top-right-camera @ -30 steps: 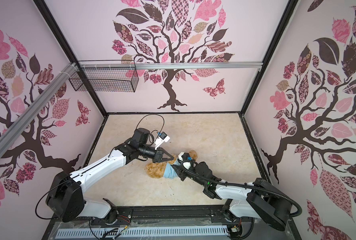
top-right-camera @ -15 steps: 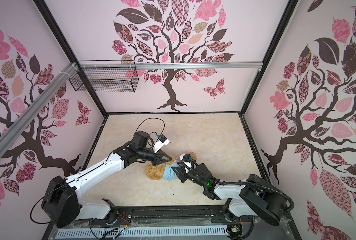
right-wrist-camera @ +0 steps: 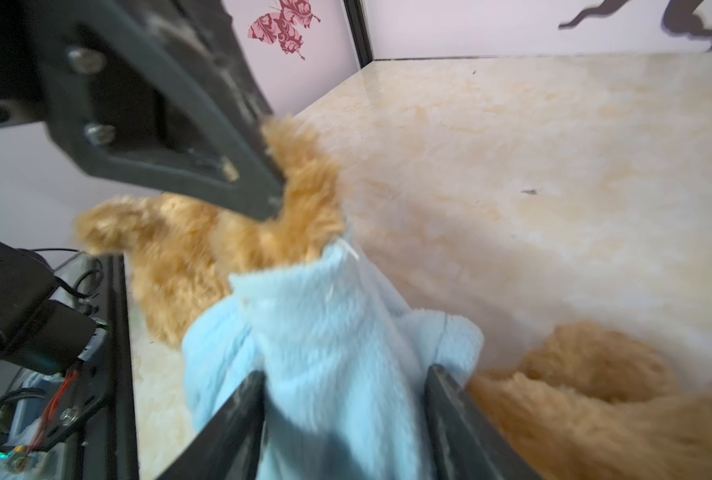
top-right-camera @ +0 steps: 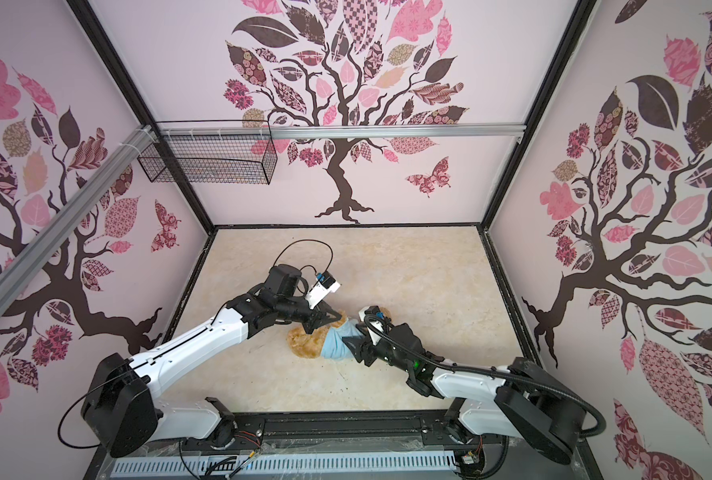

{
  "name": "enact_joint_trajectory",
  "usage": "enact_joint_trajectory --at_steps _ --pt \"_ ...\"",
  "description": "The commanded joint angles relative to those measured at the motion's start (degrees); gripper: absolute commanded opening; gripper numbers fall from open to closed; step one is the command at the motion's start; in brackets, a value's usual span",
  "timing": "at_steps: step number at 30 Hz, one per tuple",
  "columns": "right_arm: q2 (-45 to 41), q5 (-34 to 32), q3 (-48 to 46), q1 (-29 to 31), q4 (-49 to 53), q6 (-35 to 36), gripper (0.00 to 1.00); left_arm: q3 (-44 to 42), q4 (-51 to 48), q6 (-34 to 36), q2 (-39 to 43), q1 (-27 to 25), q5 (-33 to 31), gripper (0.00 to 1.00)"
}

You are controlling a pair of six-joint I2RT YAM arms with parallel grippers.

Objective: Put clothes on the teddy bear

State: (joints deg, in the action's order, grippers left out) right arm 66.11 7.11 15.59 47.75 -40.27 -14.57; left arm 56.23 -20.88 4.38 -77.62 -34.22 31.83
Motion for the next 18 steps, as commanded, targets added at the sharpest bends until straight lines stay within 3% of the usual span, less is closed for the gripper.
enact_joint_trajectory --at_steps 1,4,7,10,15,18 --pt "-7.2 -1.1 4.0 -1.3 14.4 0.8 0.73 4.5 5.1 -0.2 0.8 3.4 -4.4 0.00" --pt "-12.3 -0.6 6.3 -5.0 18.5 0.2 0.75 7.0 4.8 2.8 -0.8 4.1 -7.5 0.00" --pt "-15.5 -0.8 8.7 -10.2 23.7 -2.0 0.75 8.6 3.0 4.5 -3.6 4.0 -5.2 0.00" --pt "-17.5 -4.9 11.0 -13.5 29.9 -3.2 0.76 6.1 3.5 0.7 -5.9 3.0 -2.2 0.00" --pt "-18.3 -13.4 14.3 -15.1 36.7 -3.4 0.79 -5.1 11.3 -7.1 -7.1 -5.7 -5.5 0.20" --pt "-17.7 -13.9 15.9 -15.6 37.3 -3.3 0.80 -9.5 15.8 -15.0 -6.1 -10.3 -4.4 0.32"
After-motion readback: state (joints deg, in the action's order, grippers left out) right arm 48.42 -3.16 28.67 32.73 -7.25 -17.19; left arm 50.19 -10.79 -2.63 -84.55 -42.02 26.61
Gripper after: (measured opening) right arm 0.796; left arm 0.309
